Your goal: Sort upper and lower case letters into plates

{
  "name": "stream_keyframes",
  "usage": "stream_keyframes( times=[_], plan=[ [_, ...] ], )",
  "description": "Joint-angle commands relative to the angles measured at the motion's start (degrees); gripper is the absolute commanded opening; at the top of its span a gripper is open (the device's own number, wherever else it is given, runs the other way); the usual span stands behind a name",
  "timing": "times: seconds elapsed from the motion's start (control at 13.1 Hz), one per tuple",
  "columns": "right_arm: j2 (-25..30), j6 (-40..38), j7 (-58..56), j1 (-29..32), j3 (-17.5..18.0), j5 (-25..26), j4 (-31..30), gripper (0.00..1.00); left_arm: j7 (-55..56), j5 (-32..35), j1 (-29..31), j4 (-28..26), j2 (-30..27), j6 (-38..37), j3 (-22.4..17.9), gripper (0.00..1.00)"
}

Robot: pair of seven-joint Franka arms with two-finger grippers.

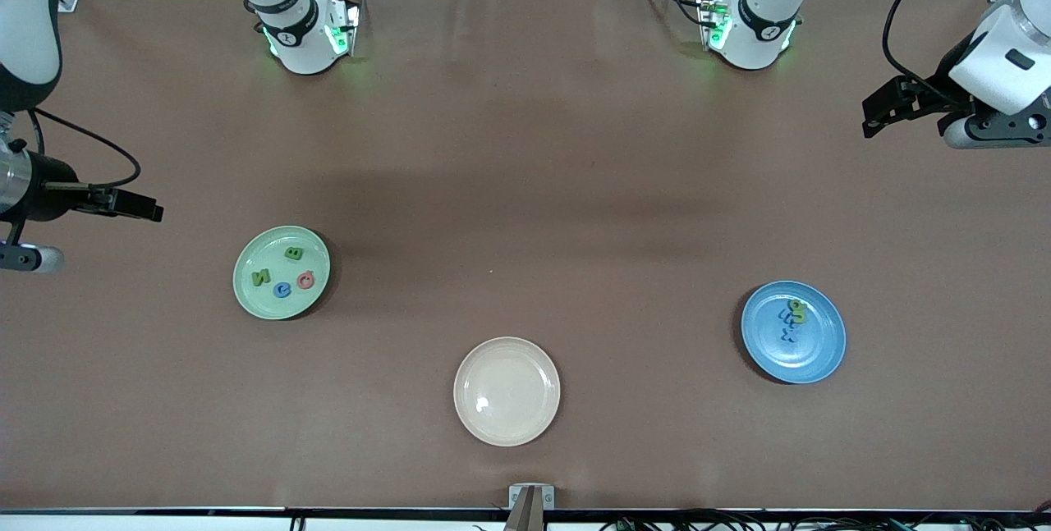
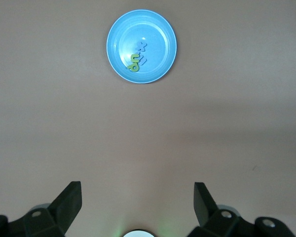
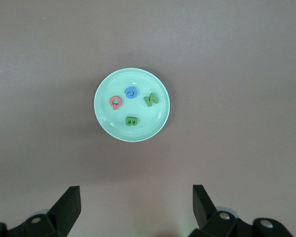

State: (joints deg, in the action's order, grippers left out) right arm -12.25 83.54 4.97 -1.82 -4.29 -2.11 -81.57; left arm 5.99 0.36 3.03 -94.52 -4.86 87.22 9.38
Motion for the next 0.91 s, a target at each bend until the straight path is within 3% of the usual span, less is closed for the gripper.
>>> stream_keyframes(
  times=[0.0,0.53,0.84],
  plan=[
    [7.40,1.54,0.30,-0.38,0.24,0.97,-7.53,1.00,-0.28,-0.71,0.31,0.57,-0.94,0.24,0.11,1.00],
    [15.66,5.67,0.30,-0.11,0.33,0.97,-16.67,1.00,-1.07,-0.89,0.58,1.27,-1.38,-0.29,0.11,1.00],
    [17.96,5.32,0.30,0.06,0.33,0.88,-17.39,1.00,-1.33,-0.98,0.58,1.18,-1.91,-0.38,0.11,1.00]
  ],
)
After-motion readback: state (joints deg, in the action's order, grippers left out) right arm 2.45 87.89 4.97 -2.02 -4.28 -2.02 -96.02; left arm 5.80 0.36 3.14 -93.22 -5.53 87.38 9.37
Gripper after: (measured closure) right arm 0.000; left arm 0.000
